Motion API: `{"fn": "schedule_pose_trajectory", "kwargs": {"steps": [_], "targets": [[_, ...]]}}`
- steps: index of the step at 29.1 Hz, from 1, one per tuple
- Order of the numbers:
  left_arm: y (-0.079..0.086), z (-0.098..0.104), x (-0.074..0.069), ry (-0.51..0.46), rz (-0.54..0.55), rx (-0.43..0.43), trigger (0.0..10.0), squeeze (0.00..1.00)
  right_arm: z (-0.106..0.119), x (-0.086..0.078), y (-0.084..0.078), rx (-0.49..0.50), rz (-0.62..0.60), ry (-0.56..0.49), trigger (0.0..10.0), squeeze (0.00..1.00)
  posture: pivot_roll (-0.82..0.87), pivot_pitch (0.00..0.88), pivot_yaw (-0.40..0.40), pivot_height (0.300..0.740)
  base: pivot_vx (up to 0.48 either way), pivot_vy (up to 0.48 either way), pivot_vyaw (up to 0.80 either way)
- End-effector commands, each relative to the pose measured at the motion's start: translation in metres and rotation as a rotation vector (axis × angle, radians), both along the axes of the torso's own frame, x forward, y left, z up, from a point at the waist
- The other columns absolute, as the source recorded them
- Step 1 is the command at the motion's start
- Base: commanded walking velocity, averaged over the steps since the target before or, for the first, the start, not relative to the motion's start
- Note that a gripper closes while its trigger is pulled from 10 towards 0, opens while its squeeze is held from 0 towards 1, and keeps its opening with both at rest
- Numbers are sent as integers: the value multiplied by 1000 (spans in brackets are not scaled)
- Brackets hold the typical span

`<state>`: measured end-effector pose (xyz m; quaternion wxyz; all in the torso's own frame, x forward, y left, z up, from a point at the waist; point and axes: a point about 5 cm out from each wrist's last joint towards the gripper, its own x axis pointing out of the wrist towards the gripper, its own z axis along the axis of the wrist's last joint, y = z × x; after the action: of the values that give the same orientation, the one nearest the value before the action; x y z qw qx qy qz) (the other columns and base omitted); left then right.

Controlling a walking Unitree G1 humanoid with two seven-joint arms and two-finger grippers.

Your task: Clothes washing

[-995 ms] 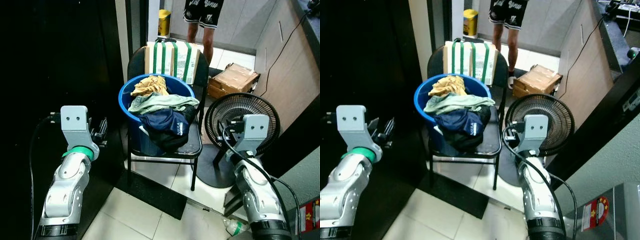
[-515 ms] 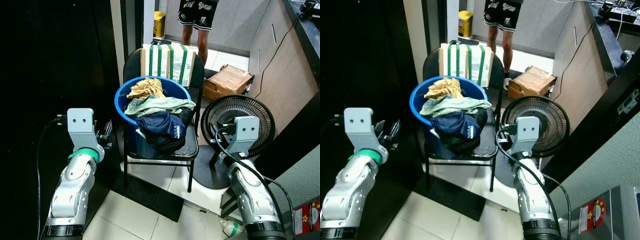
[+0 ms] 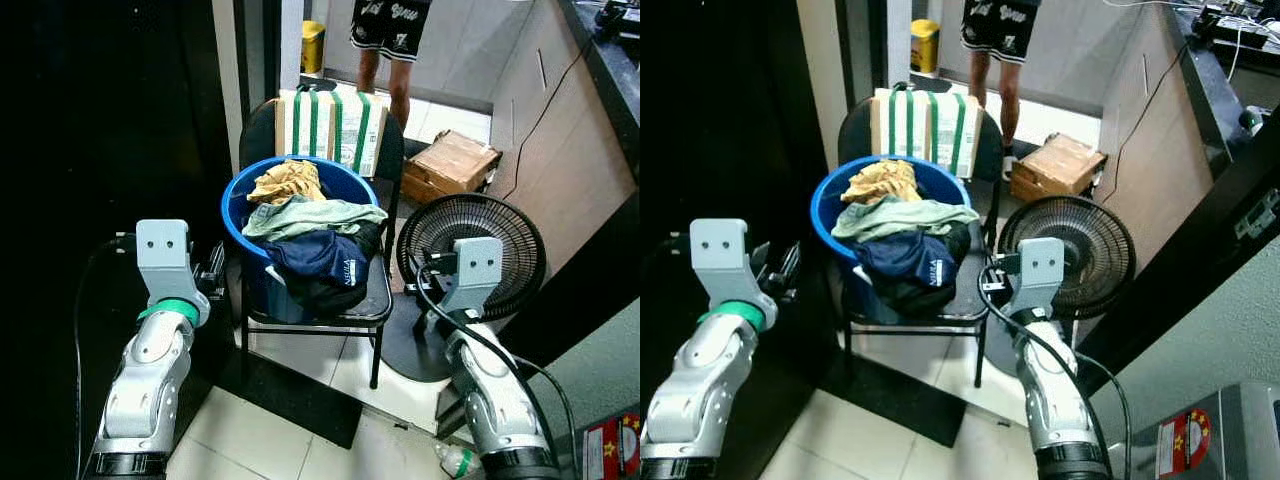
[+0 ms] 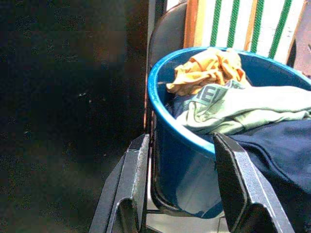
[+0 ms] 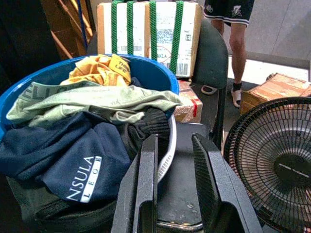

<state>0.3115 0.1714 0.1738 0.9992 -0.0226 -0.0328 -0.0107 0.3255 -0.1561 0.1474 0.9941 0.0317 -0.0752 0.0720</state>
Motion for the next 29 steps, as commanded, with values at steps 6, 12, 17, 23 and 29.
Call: {"fn": "schedule_pose_trajectory", "kwargs": {"steps": [6, 12, 17, 23, 29], "targets": [[-2, -7, -1, 18, -9, 4, 10000, 0, -6, -4, -2, -1, -12, 17, 10000, 0, 92, 41, 0, 740, 375, 0, 0], [-2, -7, -2, 18, -9, 4, 10000, 0, -6, -4, -1, -1, -11, 18, 10000, 0, 93, 45, -1, 740, 372, 0, 0], [-1, -7, -2, 19, -6, 4, 10000, 0, -7, -4, -1, -1, -7, 21, 10000, 0, 95, 47, -5, 740, 373, 0, 0], [-1, -7, -3, 19, -4, 4, 10000, 0, -7, -4, 0, -1, -5, 21, 10000, 0, 95, 47, -5, 740, 372, 0, 0], [-1, -7, -2, 17, -4, 4, 10000, 0, -6, -3, -1, 0, -7, 19, 10000, 0, 96, 47, -6, 740, 368, 0, 0]]}}
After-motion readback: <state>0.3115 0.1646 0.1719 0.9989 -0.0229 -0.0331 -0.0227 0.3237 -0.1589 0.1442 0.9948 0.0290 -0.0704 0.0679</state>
